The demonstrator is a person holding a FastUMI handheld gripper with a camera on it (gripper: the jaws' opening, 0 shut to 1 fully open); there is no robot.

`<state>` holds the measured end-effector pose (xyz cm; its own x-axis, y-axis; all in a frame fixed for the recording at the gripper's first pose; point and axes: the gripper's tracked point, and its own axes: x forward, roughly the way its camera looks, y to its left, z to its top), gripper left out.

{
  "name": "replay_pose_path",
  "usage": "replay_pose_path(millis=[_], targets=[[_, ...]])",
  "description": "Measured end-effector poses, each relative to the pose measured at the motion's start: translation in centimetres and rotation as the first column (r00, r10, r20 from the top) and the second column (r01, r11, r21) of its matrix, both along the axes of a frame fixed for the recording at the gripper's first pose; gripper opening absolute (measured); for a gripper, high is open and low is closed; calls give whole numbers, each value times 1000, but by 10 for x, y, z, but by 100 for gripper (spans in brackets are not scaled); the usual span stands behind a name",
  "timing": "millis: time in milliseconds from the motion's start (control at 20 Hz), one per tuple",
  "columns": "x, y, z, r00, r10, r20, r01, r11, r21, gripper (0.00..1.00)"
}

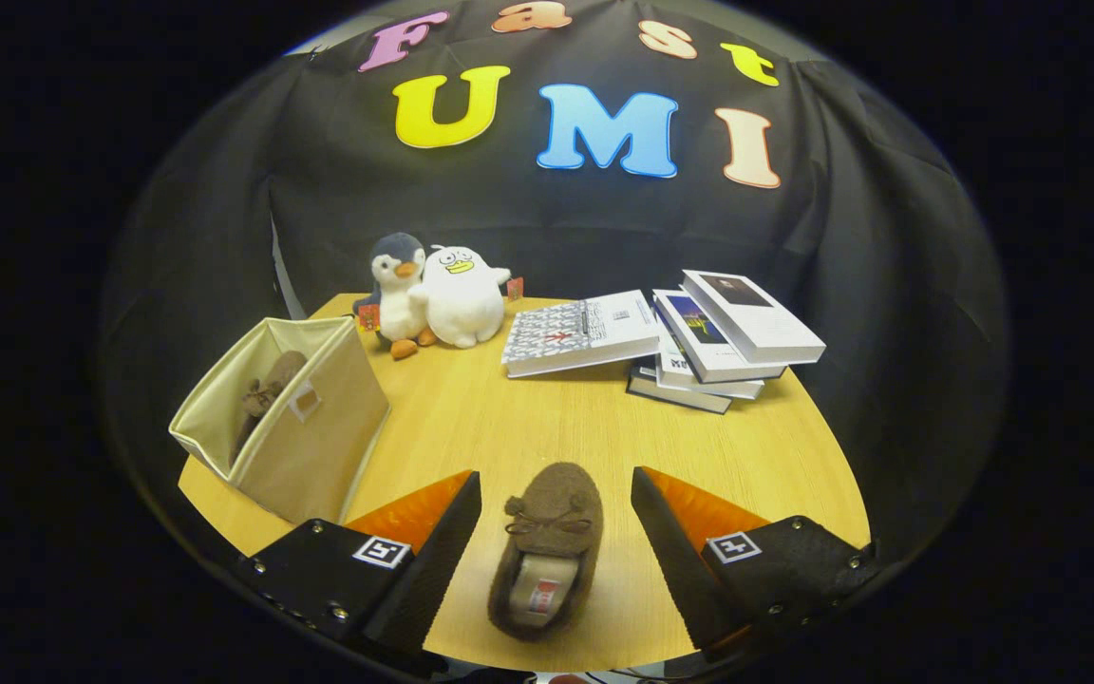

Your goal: Open the storage box then place both shoes into the box .Put the left shoe in first, then the right shoe, with the right side of both shoes facing outward in a uniform manner.

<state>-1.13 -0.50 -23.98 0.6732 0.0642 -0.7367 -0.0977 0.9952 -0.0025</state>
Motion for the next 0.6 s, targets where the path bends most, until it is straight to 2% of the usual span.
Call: replay_pose_path(millis=[600], targets=[[-34,-25,-81,988,10,-156,-16,999,-33,98]])
